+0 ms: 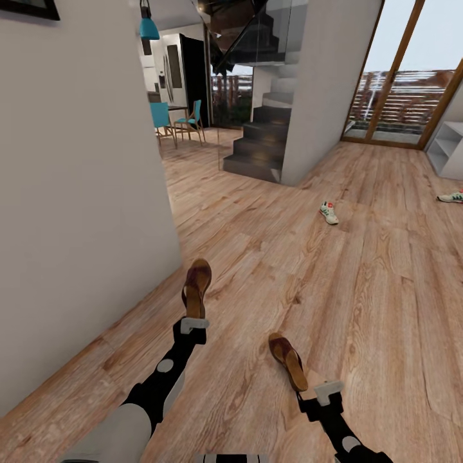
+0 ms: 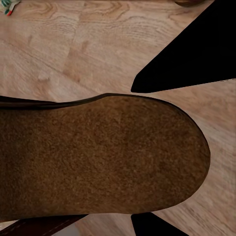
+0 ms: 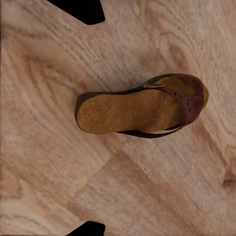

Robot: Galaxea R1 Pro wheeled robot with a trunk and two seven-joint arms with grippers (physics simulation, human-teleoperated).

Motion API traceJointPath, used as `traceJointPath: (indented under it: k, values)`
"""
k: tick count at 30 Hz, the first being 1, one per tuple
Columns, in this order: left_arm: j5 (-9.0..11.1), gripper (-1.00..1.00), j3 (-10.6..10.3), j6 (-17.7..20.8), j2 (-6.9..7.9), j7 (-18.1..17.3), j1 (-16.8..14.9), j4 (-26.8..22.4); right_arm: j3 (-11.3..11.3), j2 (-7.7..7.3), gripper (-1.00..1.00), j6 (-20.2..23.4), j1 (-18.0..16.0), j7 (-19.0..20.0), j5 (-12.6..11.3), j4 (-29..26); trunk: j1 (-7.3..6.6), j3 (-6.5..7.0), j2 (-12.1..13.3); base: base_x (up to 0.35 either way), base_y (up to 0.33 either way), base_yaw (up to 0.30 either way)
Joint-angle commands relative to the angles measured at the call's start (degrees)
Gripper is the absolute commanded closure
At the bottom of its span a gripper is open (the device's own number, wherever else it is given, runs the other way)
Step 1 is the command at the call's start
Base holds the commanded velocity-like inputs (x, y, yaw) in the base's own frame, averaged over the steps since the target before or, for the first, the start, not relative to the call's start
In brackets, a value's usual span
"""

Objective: Pick up the two gym shoes and the two sandals from the corridor floor and place them onto the hallstand (shoe rack) in the corridor, making sure they are on the rack and not on the floor. Arrange them so the two gym shoes are next to each other and the two sandals are next to each other.

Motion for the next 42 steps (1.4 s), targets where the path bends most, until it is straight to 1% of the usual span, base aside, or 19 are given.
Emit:
traceJointPath:
  k: [1, 4, 6, 9, 12, 14, 15, 16, 18, 19, 21, 24, 31, 33, 34, 38, 42]
  values:
    - [-0.19, 1.00, 0.03, -0.30, 0.00, 0.04, 0.00, 0.02, 0.01, -0.19, -1.00, -0.02, 0.00, 0.56, 0.03, -0.08, 0.00, 0.00, 0.00, 0.000, -0.066, 0.000]
    - [-0.16, 1.00, 0.05, -0.72, 0.00, 0.07, 0.00, 0.09, 0.05, -0.27, -1.00, -0.04, 0.00, 1.27, 0.05, -0.13, 0.00, 0.00, 0.00, 0.000, -0.034, 0.000]
    - [-0.14, 1.00, 0.06, -0.88, 0.00, 0.05, 0.00, 0.16, 0.04, 0.18, -1.00, -0.13, 0.00, 1.56, -0.02, -0.14, 0.00, 0.00, 0.00, 0.000, -0.008, 0.000]
    - [-0.13, 1.00, 0.06, -0.91, 0.00, 0.03, 0.00, 0.21, -0.12, 0.35, -1.00, -0.45, 0.00, 1.60, -0.27, -0.14, 0.00, 0.00, 0.00, 0.000, -0.003, 0.000]
    - [-0.12, 1.00, 0.06, -0.92, 0.00, 0.05, 0.00, 0.27, -0.31, 0.51, -1.00, -2.66, 0.00, 1.54, -0.68, -0.14, 0.00, 0.00, 0.00, 0.000, -0.001, 0.000]
    - [-0.11, 1.00, 0.06, -0.92, 0.00, 0.07, 0.00, 0.29, -0.54, 0.57, -1.00, -4.09, 0.00, 1.47, -1.78, -0.19, 0.00, 0.00, 0.00, 0.000, 0.000, 0.000]
    - [-0.11, 1.00, 0.06, -0.93, 0.00, 0.07, 0.00, 0.30, -0.71, 0.59, -1.00, -4.39, 0.00, 1.46, -2.50, -0.26, 0.00, 0.00, 0.00, 0.000, 0.000, 0.000]
    - [-0.11, 1.00, 0.06, -0.93, 0.00, 0.07, 0.00, 0.31, -1.09, 0.89, -1.00, -4.80, -0.06, 1.44, -5.14, -1.58, 0.00, 0.00, 0.00, 0.000, 0.000, 0.000]
    - [-0.13, 1.00, 0.06, -0.93, 0.00, 0.08, 0.00, 0.31, -1.32, 1.30, -1.00, -4.99, -0.12, 1.42, -8.00, -3.62, 0.00, 0.00, 0.00, 0.000, 0.000, 0.000]
    - [-0.12, 1.00, 0.06, -0.93, 0.00, 0.06, 0.00, 0.32, -1.48, 1.57, -1.00, -4.82, -0.24, 1.46, -10.06, -5.22, 0.00, 0.00, 0.00, 0.000, 0.000, 0.000]
    - [-0.11, 1.00, 0.06, -0.93, 0.00, 0.06, 0.00, 0.32, -1.57, 1.85, -1.00, -3.85, -0.54, 1.59, -11.85, -6.52, 0.00, 0.00, 0.00, 0.000, 0.000, 0.000]
    - [-0.11, 1.00, 0.06, -0.93, 0.00, 0.04, 0.00, 0.32, -1.46, 2.40, -1.00, -2.80, -0.74, 1.73, -12.89, -6.05, 0.00, 0.00, 0.00, 0.000, 0.000, 0.000]
    - [-0.11, 1.00, 0.06, -0.93, 0.00, 0.04, 0.00, 0.42, -1.19, 4.01, -1.00, -2.07, -0.89, 1.83, -13.19, -3.32, 0.00, 0.00, 0.00, 0.000, 0.000, 0.000]
    - [-0.11, 1.00, 0.06, -0.93, 0.00, 0.06, 0.00, 0.46, -1.01, 4.23, -1.00, -2.05, -0.88, 1.83, -13.02, -3.06, 0.00, 0.00, 0.00, 0.000, 0.000, 0.000]
    - [-0.11, 1.00, 0.06, -0.93, 0.00, 0.05, 0.00, 0.48, -0.44, 4.28, -1.00, -2.08, -0.88, 1.84, -11.93, -2.96, 0.00, 0.00, 0.00, 0.000, 0.000, 0.000]
    - [-0.11, 1.00, 0.06, -0.93, 0.00, 0.02, 0.00, 0.49, 0.21, 4.24, -1.00, -2.11, -0.88, 1.84, -9.11, -2.88, 0.00, 0.00, 0.00, 0.000, 0.000, 0.000]
    - [-0.11, 1.00, 0.06, -0.93, 0.00, 0.00, 0.00, 0.50, 0.32, 4.02, -1.00, -2.09, -0.89, 1.84, -8.40, -2.87, 0.10, -0.89, -0.05, 0.000, 0.000, 0.000]
